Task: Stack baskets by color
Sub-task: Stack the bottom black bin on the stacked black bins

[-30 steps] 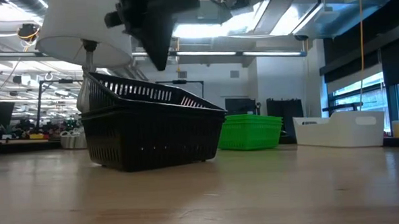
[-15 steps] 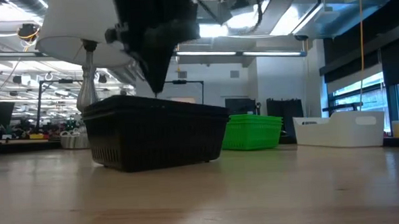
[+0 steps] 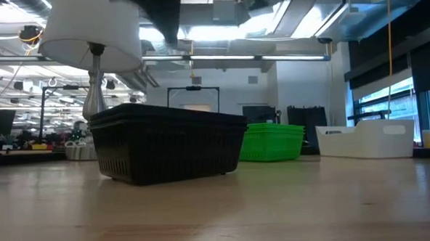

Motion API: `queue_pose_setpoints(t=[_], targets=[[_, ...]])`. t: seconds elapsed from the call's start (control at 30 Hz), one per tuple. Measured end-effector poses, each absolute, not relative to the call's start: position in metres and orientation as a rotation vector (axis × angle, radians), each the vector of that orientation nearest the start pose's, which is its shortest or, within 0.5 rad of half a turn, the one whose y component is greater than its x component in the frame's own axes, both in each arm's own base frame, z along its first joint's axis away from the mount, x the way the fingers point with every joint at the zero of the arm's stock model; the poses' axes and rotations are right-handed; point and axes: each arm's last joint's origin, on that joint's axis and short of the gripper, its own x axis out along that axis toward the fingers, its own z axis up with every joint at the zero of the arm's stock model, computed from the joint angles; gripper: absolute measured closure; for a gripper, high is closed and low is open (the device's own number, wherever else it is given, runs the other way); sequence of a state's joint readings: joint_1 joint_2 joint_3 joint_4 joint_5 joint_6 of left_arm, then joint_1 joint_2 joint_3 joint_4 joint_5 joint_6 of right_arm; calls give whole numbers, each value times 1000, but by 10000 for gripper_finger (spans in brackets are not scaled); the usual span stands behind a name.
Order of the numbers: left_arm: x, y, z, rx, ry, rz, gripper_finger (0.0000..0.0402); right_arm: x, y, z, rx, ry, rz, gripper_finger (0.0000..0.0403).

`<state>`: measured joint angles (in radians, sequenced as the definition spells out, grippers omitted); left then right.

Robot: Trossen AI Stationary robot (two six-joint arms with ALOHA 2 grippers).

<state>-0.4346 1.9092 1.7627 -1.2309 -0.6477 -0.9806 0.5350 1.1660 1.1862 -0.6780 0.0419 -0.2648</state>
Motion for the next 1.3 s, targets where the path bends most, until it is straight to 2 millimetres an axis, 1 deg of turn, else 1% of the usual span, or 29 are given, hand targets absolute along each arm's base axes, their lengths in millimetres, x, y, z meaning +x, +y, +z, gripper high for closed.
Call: queue_pose_setpoints(t=[0.1, 0.17, 0.23, 0.3, 0.37, 0.43, 0.63, 0.77, 0.9, 1.03, 1.2, 1.3], targets=[[339, -162, 305, -146, 901, 623, 401, 217, 124, 341, -467, 614, 452, 321], [334, -174, 315, -147, 881, 583, 402, 227, 128, 333, -467, 642, 410, 321], [328, -186, 324, -147, 864, 546, 402, 239, 133, 324, -432, 657, 386, 321], [323, -195, 333, -149, 838, 517, 402, 252, 136, 315, -346, 675, 345, 321], [318, -204, 340, -154, 816, 487, 402, 267, 135, 305, -236, 704, 279, 321], [312, -212, 346, -152, 792, 463, 402, 279, 132, 291, -161, 761, 217, 321], [295, -235, 366, -138, 707, 402, 402, 310, 120, 247, -80, 910, 90, 321], [284, -247, 372, -133, 684, 363, 402, 324, 110, 225, -6, 972, -4, 321], [276, -255, 374, -116, 668, 344, 401, 334, 100, 205, -25, 1003, -135, 321], [270, -261, 374, -110, 667, 325, 402, 343, 90, 189, -6, 1028, -221, 321], [268, -263, 374, -106, 668, 317, 402, 354, 83, 171, 7, 1032, -242, 321], [268, -263, 374, -106, 669, 317, 402, 362, 85, 164, 15, 1015, -163, 321]])
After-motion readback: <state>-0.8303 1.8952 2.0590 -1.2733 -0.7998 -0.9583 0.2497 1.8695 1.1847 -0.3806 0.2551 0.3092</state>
